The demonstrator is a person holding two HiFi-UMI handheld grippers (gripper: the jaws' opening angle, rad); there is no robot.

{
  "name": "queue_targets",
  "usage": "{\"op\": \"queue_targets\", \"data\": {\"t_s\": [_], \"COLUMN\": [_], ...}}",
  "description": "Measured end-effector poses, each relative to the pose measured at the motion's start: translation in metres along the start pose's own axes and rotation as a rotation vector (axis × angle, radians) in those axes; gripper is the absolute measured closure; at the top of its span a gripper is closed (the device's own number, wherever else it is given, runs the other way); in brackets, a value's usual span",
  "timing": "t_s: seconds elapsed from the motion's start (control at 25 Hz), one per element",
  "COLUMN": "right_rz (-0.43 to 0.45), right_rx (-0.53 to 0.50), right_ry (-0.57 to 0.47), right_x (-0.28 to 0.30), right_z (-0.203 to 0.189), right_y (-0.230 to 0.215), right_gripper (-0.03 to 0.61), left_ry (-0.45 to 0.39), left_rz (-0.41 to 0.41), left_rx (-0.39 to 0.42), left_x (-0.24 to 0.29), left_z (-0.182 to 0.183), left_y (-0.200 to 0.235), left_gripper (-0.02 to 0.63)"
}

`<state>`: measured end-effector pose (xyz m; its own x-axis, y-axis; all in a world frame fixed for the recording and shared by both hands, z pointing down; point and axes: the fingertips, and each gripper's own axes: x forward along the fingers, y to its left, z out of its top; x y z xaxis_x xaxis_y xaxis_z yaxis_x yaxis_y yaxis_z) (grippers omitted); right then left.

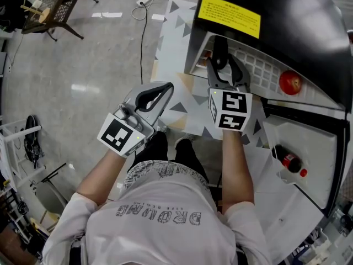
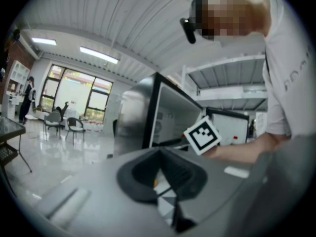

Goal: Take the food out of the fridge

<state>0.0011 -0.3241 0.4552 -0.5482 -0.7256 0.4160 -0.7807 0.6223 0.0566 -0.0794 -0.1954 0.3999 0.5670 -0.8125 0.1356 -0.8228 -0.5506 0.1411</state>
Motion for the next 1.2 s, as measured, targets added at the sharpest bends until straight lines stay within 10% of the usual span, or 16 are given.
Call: {"op": "queue_targets", "data": {"t_s": [1.2], "right_rz": [-0.13], "right_rx": [0.123], "right_ry": [-0.106], "right_x": [-0.093], "right_z": [0.021], "right_y": [-0.03], "right_gripper": [0.374], "left_ry": [-0.042], "left_rz": [-0.132], "left_rx": [0.048], "left_x": [-0.001], "left_z": [0.028], "left_y": [-0.032], "left_gripper": [0.606]}}
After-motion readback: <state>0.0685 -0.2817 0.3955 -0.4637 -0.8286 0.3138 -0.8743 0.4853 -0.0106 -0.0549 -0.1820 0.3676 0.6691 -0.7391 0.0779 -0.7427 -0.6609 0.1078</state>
